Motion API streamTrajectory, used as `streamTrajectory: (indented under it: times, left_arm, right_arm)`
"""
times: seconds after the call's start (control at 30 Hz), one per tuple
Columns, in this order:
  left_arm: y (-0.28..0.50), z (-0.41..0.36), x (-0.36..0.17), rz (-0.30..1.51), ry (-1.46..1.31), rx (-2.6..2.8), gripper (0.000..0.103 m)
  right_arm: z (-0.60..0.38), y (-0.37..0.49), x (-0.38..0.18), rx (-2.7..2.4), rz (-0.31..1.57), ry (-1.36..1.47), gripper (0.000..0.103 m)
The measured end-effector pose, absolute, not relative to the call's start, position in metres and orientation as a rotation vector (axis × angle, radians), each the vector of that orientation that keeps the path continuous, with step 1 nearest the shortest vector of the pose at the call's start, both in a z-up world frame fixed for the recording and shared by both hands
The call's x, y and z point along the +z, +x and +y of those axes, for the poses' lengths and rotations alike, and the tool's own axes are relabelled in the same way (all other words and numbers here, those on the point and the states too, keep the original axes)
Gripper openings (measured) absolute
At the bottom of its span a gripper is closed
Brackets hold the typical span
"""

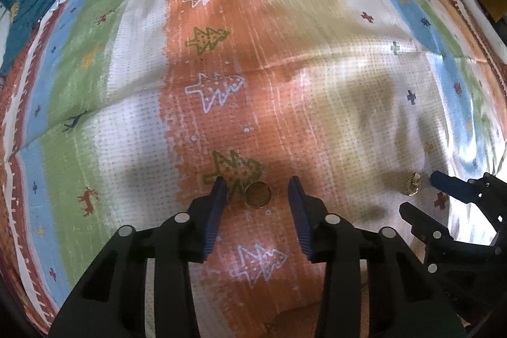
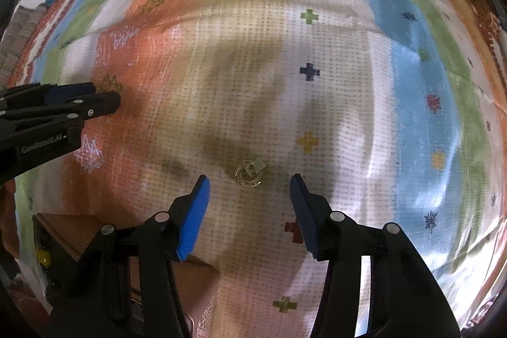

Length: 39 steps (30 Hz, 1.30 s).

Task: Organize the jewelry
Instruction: 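Grasp a gold ring with the left gripper while the right grasps the other ring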

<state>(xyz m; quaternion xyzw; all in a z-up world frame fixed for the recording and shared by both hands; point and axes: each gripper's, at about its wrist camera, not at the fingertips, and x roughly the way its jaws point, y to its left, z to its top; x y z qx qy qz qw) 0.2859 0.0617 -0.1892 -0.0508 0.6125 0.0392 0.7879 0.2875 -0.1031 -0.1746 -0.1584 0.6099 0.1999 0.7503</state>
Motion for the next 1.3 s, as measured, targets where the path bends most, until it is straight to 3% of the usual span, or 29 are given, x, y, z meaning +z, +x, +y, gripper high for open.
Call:
streamTrajectory:
  times: [0.3, 0.37, 0.53, 1.3]
  left_arm:
    - [0.291, 0.054, -0.198, 1.334, -0.082, 0.061, 0.019]
    - [0.291, 0.052, -0.198, 1.334, -0.072, 0.062, 0.018]
    - [0.291, 0.052, -0.197, 1.333, -0.062, 0.057, 0.018]
    - [0.262, 0.059, -0.154, 1.247, -0.068, 0.063, 0.018]
  right_arm:
    - [-0.094, 0.292, -0.180, 0.440, 1.348, -0.365, 0.037]
    - [-0.093, 0.292, -0.182, 0.439, 1.350, -0.369, 0.035]
    - [-0.091, 0.293, -0.184, 0.441, 1.344, -0.363, 0.018]
    - [-0.112, 0.281, -0.153, 0.463, 1.276, -0.324, 0.012]
